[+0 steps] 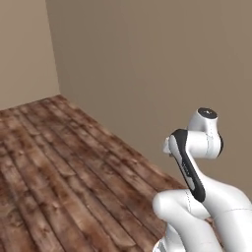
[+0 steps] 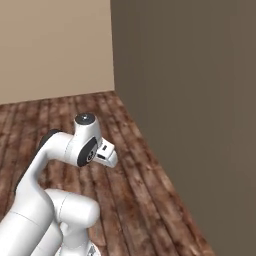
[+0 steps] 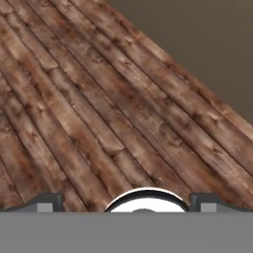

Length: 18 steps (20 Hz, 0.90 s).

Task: Four empty soda cans are scattered around the kitchen. Gather all the cans and cluster them next to the stove for recycling.

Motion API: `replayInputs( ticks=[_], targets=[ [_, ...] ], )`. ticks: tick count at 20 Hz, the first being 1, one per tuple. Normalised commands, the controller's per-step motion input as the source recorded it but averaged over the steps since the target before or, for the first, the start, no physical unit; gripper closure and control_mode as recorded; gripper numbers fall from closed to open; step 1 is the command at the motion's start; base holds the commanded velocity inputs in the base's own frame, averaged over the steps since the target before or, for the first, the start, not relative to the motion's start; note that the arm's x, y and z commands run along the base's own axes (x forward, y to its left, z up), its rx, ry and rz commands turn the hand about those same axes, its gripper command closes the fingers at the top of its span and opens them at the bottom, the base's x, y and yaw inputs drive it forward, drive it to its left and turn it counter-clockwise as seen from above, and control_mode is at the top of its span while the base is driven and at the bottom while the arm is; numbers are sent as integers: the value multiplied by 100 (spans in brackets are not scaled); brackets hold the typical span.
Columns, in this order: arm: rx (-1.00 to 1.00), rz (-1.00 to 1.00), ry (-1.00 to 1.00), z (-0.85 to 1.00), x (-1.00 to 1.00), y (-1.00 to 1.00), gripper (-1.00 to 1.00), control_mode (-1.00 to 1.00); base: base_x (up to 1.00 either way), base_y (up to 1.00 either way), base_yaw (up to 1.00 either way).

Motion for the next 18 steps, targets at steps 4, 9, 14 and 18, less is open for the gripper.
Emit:
replayInputs(
  ticks=[4, 9, 14, 18],
  targets=[
    [0, 0, 0, 0, 0, 0, -100, 100, 95, 1, 12],
    [0, 0, 0, 0, 0, 0, -100, 100, 85, 1, 16],
    [0, 0, 0, 0, 0, 0, -100, 100, 88, 4, 14],
    [0, 0, 0, 0, 0, 0, -100, 100, 76, 8, 16]
  ],
)
